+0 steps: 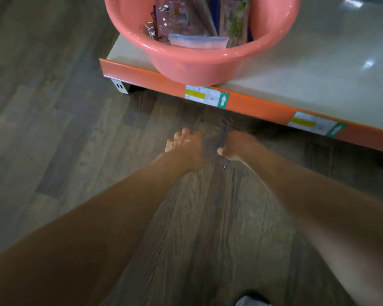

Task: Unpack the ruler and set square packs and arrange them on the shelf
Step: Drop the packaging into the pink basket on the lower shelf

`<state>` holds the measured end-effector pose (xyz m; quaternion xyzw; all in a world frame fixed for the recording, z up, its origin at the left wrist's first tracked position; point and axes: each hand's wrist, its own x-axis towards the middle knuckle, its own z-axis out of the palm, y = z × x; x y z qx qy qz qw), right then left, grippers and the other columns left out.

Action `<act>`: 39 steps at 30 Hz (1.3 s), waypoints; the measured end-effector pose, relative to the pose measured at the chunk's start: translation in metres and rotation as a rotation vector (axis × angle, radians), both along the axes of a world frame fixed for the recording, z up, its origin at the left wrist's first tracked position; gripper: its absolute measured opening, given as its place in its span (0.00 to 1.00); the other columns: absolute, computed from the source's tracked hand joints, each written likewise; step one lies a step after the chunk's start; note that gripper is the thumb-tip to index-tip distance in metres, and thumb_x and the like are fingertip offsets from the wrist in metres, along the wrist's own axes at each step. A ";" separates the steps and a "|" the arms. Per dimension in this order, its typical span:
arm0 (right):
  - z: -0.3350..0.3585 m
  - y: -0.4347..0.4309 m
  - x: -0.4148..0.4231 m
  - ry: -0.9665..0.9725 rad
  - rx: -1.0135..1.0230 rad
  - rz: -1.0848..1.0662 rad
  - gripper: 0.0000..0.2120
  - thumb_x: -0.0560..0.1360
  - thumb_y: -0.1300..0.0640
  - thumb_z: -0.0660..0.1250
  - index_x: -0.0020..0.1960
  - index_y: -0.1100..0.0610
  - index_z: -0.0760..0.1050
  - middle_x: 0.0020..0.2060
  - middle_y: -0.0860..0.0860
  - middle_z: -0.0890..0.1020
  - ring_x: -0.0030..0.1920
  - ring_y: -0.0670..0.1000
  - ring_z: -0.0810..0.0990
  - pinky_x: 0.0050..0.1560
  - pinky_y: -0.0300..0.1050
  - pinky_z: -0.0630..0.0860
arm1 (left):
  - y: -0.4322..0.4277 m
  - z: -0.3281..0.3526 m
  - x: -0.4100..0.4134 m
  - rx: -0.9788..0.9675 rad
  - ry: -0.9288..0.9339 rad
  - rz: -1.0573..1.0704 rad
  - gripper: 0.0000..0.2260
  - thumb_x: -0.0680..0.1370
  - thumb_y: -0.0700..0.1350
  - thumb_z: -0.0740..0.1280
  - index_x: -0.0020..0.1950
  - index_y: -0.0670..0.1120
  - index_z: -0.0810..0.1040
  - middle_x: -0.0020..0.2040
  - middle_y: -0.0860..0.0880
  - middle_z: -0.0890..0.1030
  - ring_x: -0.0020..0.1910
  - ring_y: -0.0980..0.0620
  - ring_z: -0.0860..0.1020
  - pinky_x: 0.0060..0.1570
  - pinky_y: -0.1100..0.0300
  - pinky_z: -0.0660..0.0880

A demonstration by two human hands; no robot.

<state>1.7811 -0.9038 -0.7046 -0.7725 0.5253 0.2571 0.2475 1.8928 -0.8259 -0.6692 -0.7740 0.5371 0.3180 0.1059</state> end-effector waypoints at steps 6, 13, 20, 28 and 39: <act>-0.030 -0.016 0.007 0.142 -0.055 0.022 0.34 0.75 0.48 0.68 0.74 0.59 0.58 0.73 0.63 0.57 0.71 0.65 0.60 0.66 0.58 0.66 | 0.003 -0.017 0.007 0.009 0.020 0.038 0.29 0.75 0.50 0.67 0.74 0.49 0.60 0.69 0.42 0.64 0.69 0.41 0.64 0.65 0.48 0.64; -0.032 -0.018 0.006 0.150 -0.014 -0.026 0.43 0.70 0.51 0.74 0.76 0.59 0.53 0.72 0.62 0.57 0.71 0.63 0.60 0.65 0.58 0.66 | 0.005 -0.021 0.011 0.033 0.039 0.069 0.29 0.76 0.51 0.66 0.74 0.48 0.61 0.70 0.42 0.64 0.69 0.41 0.63 0.65 0.48 0.64; -0.033 -0.018 -0.003 0.124 -0.032 -0.041 0.45 0.68 0.47 0.76 0.74 0.60 0.55 0.70 0.61 0.64 0.70 0.63 0.63 0.66 0.57 0.67 | 0.004 -0.025 0.006 0.027 0.059 0.087 0.28 0.76 0.51 0.66 0.74 0.48 0.61 0.70 0.42 0.64 0.69 0.41 0.63 0.65 0.48 0.64; -0.035 -0.019 -0.007 0.140 -0.006 -0.013 0.45 0.67 0.42 0.75 0.73 0.60 0.58 0.70 0.59 0.65 0.70 0.62 0.64 0.67 0.55 0.65 | -0.001 -0.029 0.003 0.019 0.082 0.110 0.27 0.76 0.51 0.66 0.73 0.49 0.62 0.70 0.43 0.64 0.70 0.42 0.63 0.65 0.49 0.64; 0.033 0.034 0.010 -0.248 -0.018 0.016 0.14 0.74 0.65 0.67 0.59 0.59 0.71 0.55 0.57 0.79 0.56 0.58 0.77 0.48 0.46 0.71 | 0.032 0.022 0.015 0.116 0.068 0.188 0.29 0.76 0.51 0.67 0.74 0.49 0.61 0.70 0.43 0.64 0.70 0.41 0.63 0.66 0.48 0.64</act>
